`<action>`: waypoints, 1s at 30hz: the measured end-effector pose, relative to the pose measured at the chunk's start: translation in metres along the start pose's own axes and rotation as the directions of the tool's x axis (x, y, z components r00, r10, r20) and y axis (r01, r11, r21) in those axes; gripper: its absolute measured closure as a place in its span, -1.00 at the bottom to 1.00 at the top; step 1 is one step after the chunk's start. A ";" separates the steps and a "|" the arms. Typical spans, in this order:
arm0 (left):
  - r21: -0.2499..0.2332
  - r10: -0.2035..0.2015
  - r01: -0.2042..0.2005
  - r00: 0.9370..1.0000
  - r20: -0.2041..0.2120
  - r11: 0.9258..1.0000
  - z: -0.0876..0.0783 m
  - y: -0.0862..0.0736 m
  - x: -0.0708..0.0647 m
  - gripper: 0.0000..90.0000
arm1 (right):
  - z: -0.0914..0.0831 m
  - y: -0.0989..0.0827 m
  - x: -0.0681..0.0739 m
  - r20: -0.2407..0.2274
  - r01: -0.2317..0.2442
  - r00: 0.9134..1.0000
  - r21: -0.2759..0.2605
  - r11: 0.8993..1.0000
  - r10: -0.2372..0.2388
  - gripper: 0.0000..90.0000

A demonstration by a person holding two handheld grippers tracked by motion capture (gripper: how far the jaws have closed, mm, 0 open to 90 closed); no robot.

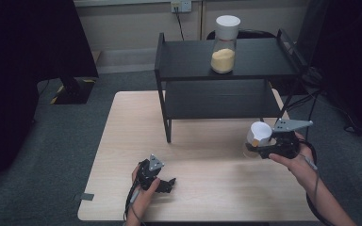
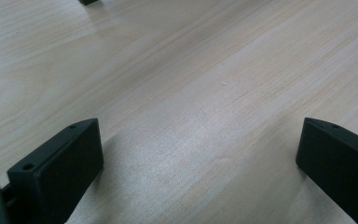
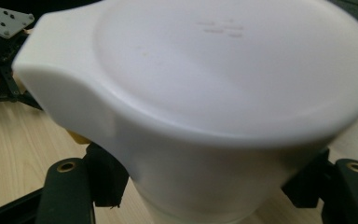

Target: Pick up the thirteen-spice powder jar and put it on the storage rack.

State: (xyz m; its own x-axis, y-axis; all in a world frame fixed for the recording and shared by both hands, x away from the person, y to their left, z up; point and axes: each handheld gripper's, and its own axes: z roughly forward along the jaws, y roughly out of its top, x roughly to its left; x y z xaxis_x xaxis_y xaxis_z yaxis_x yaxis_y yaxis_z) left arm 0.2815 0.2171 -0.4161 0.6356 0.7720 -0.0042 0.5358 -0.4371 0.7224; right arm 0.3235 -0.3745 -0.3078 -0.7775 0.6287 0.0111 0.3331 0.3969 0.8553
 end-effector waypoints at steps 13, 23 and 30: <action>0.000 0.000 0.000 1.000 0.000 1.000 0.000 0.000 0.000 -1.00 | -0.020 0.032 -0.011 0.008 0.010 1.000 -0.007 1.000 -0.010 -0.32; 0.000 0.000 0.000 1.000 0.000 1.000 0.000 0.000 0.000 -1.00 | -0.035 0.054 -0.014 0.013 0.028 1.000 -0.008 1.000 -0.027 -0.32; 0.000 0.000 0.000 1.000 0.000 1.000 0.000 0.000 0.000 -1.00 | -0.040 0.071 -0.014 0.012 0.033 0.999 -0.007 0.999 -0.033 -0.32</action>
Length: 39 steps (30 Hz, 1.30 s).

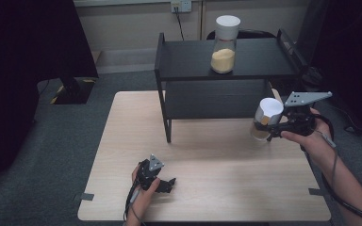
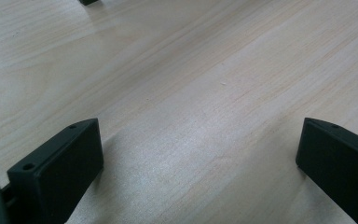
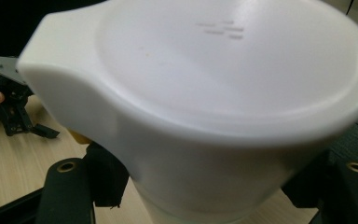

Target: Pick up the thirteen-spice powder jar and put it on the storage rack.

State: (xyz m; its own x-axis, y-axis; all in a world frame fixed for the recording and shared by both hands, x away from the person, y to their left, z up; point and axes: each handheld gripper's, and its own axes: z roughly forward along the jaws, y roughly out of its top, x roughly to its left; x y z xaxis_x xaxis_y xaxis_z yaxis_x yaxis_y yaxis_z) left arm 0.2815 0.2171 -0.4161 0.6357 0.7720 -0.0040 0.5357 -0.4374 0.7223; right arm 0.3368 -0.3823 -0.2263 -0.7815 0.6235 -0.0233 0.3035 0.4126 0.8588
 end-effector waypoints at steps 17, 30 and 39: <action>0.000 0.000 0.000 1.000 0.000 1.000 0.000 0.000 0.000 -1.00 | -0.024 0.047 -0.004 0.009 0.016 1.000 -0.018 1.000 -0.016 -0.32; 0.000 -0.001 0.001 1.000 0.000 1.000 0.000 0.000 0.000 -1.00 | -0.040 0.077 -0.006 0.037 0.033 0.999 -0.017 0.999 -0.033 -0.32; -0.001 -0.002 0.002 1.000 0.000 1.000 0.000 0.000 0.000 -1.00 | -0.047 0.098 -0.006 0.054 0.041 0.998 -0.017 0.999 -0.040 -0.32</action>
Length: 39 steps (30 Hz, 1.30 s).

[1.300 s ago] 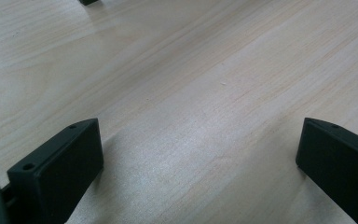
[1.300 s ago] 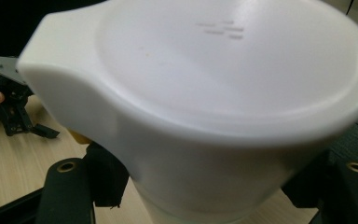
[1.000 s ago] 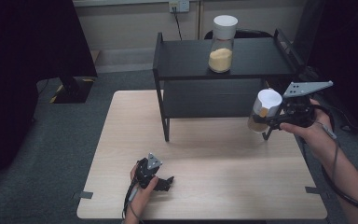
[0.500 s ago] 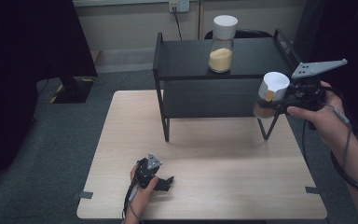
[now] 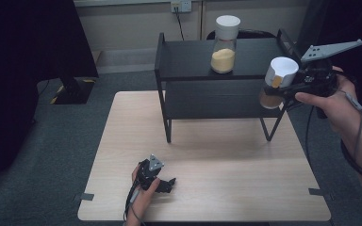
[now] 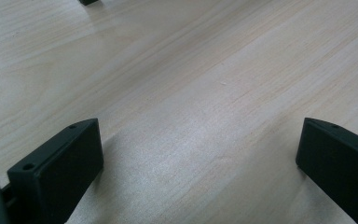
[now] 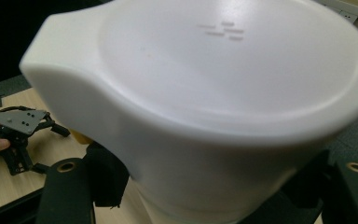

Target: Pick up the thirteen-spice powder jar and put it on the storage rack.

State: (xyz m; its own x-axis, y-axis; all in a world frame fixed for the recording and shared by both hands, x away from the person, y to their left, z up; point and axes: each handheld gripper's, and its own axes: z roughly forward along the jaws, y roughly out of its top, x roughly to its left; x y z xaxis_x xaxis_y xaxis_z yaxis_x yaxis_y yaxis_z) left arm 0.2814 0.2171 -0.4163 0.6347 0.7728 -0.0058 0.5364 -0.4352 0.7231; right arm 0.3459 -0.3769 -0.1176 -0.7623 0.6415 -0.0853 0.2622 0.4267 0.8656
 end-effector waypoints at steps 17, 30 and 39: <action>0.001 0.001 -0.001 1.000 0.001 1.000 0.000 0.000 0.000 -1.00 | -0.002 0.045 0.011 0.033 0.045 0.998 0.010 0.999 -0.045 -0.32; 0.002 0.001 -0.001 1.000 0.001 1.000 0.000 0.000 0.000 -1.00 | 0.001 0.077 0.017 0.066 0.059 0.996 -0.001 0.998 -0.059 -0.32; 0.002 0.002 -0.002 1.000 0.001 1.000 0.000 0.000 0.000 -1.00 | 0.010 0.091 0.011 0.108 0.014 0.994 -0.008 1.000 -0.013 -0.32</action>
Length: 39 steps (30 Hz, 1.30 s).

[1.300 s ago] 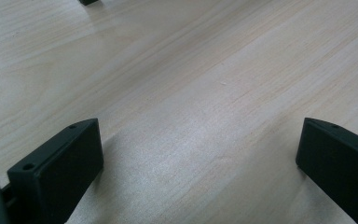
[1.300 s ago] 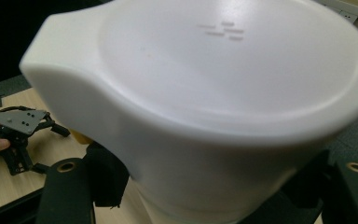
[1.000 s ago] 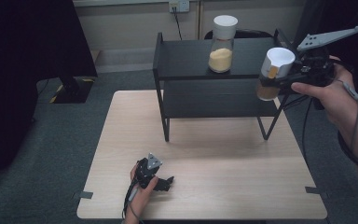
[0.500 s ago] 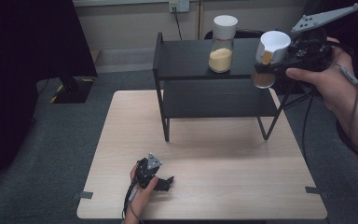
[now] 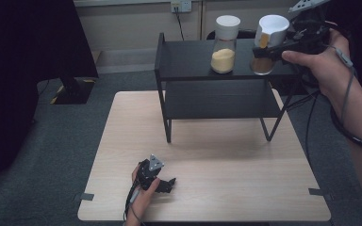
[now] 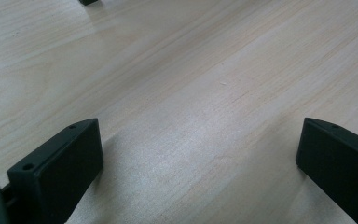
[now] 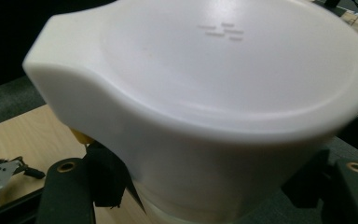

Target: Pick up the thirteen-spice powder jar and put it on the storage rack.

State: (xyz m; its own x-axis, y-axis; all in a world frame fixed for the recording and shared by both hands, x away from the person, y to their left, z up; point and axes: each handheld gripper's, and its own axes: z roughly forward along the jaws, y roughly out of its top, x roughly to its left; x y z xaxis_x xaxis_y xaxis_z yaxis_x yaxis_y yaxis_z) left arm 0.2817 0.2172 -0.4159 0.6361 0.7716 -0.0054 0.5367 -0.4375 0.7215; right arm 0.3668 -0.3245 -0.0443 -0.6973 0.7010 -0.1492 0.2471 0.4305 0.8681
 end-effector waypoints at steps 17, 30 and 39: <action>0.001 0.000 0.000 1.000 0.000 1.000 0.000 0.000 0.000 -1.00 | 0.037 0.006 -0.011 0.072 -0.079 0.994 0.022 0.997 0.078 -0.32; 0.001 0.000 0.000 1.000 0.000 1.000 0.000 0.000 0.000 -1.00 | 0.051 -0.003 -0.022 0.076 -0.124 0.990 0.028 0.992 0.122 -0.32; 0.001 0.000 0.000 1.000 0.000 1.000 0.000 0.000 0.000 -1.00 | 0.053 -0.002 -0.023 0.079 -0.129 0.989 0.033 0.991 0.127 -0.32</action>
State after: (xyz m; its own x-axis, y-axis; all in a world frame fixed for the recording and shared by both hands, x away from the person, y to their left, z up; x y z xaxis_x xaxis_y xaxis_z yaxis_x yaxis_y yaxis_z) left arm 0.2817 0.2172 -0.4158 0.6361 0.7716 -0.0053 0.5370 -0.4378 0.7211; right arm 0.4183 -0.3115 -0.0682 -0.6051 0.7926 -0.0751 0.3575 0.3548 0.8639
